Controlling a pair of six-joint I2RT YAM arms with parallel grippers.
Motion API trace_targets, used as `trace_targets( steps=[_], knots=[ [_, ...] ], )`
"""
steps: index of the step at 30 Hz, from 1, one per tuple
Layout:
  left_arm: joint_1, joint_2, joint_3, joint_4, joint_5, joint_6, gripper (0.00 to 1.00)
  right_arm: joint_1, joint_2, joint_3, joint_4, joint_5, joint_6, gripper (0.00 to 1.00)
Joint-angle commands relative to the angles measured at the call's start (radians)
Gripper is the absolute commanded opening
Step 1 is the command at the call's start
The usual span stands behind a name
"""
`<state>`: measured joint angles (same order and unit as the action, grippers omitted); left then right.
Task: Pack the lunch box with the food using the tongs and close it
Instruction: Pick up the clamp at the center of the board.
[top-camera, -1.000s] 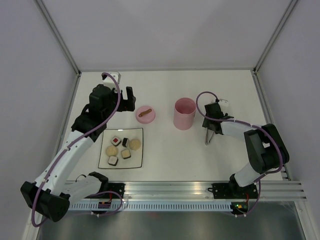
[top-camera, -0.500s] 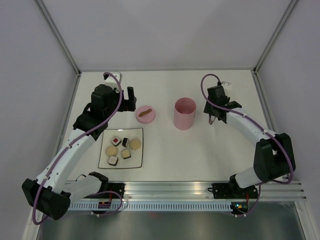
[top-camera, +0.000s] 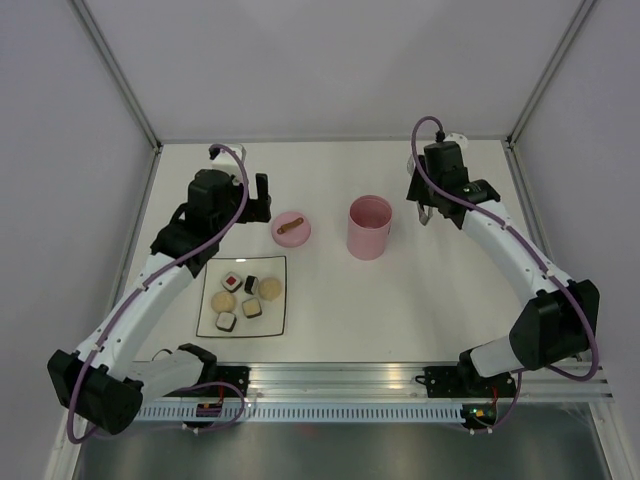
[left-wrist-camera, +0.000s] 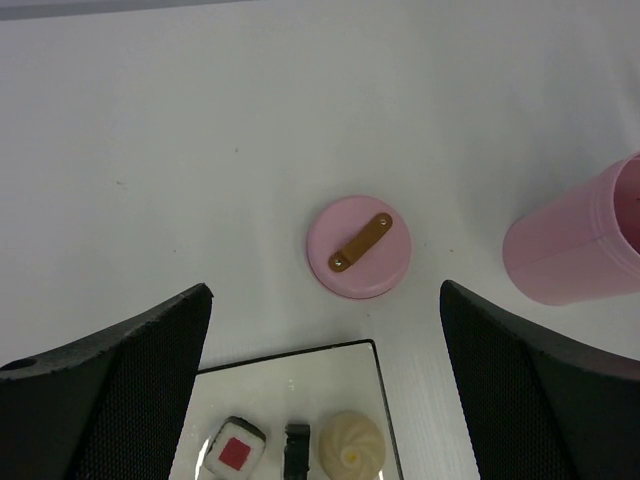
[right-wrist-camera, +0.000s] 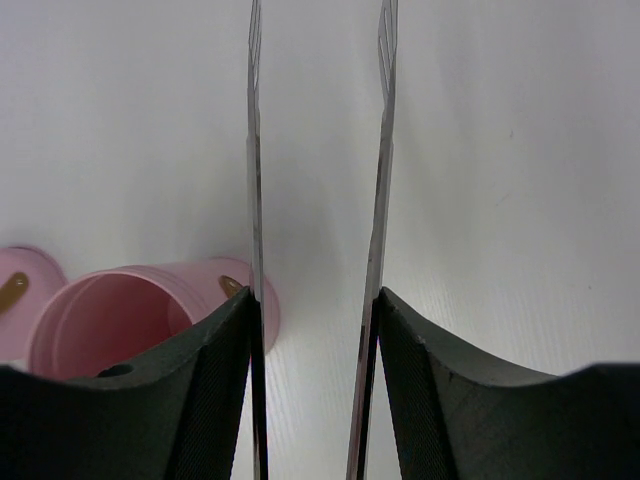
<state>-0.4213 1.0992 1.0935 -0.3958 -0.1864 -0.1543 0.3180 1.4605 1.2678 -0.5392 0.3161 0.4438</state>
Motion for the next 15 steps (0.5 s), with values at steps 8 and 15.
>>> trace_targets(
  steps=[8,15],
  knots=[
    [-0.002,0.041,0.071,-0.069,-0.226,-0.079,1.00,0.070,-0.016,0.287,-0.028,-0.258,-0.165,0.56],
    [0.125,0.021,0.098,-0.118,-0.302,-0.174,1.00,0.242,0.063,0.430,-0.090,-0.353,-0.238,0.56]
  ],
)
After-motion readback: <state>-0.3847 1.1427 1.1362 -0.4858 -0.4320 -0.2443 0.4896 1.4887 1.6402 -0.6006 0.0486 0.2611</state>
